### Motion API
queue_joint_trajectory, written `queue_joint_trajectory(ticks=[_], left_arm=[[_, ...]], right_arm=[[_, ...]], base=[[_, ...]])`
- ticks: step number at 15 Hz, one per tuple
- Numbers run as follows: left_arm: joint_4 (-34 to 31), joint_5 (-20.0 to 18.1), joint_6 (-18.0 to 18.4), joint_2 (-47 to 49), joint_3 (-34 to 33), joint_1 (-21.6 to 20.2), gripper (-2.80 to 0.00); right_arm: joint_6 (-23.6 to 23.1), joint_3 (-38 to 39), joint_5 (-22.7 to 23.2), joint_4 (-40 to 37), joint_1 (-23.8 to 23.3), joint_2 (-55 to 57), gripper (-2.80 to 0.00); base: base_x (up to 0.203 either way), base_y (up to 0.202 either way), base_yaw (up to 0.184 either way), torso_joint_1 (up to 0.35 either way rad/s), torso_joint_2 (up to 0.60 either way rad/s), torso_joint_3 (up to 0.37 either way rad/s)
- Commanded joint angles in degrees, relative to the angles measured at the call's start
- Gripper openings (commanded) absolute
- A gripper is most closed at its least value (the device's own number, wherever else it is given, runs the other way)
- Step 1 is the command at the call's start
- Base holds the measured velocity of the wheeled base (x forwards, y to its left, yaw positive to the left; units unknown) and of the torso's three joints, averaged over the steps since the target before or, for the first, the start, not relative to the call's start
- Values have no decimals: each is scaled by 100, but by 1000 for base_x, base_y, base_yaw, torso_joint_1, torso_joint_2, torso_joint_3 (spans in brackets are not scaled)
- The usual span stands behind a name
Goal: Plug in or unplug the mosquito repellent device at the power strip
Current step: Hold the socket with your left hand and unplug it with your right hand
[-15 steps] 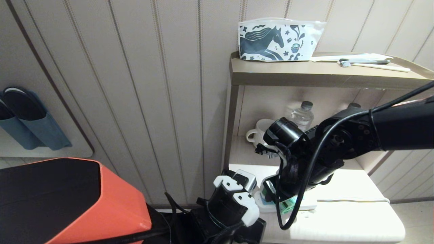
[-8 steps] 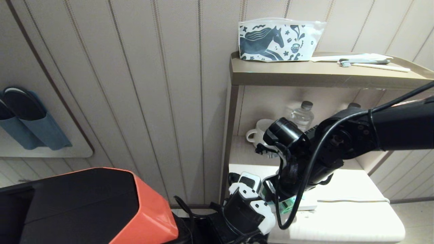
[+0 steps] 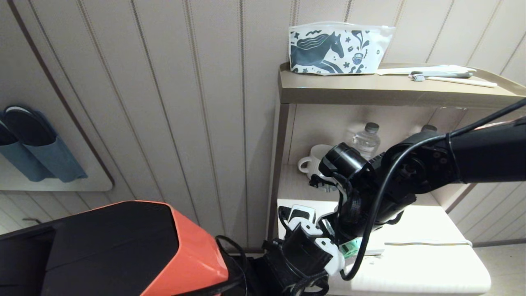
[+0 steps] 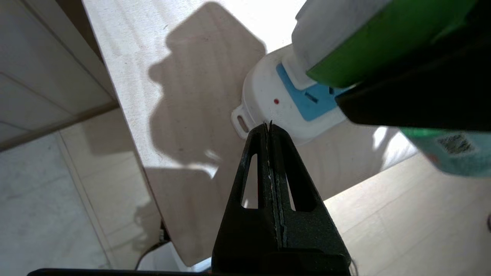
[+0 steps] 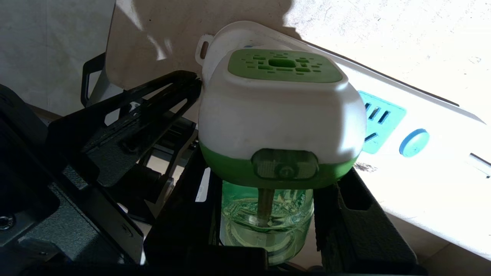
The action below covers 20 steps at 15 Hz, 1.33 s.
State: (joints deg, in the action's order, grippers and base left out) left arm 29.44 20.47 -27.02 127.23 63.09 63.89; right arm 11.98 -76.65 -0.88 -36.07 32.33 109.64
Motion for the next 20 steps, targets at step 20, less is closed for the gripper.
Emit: queue_joint_trajectory(ticks=[20], left_arm=[[-314, 40, -629, 260, 529, 176, -280]], right_arm=[[6, -25, 0, -14, -7, 120, -280]], base=[[0, 0, 0, 0, 0, 0]])
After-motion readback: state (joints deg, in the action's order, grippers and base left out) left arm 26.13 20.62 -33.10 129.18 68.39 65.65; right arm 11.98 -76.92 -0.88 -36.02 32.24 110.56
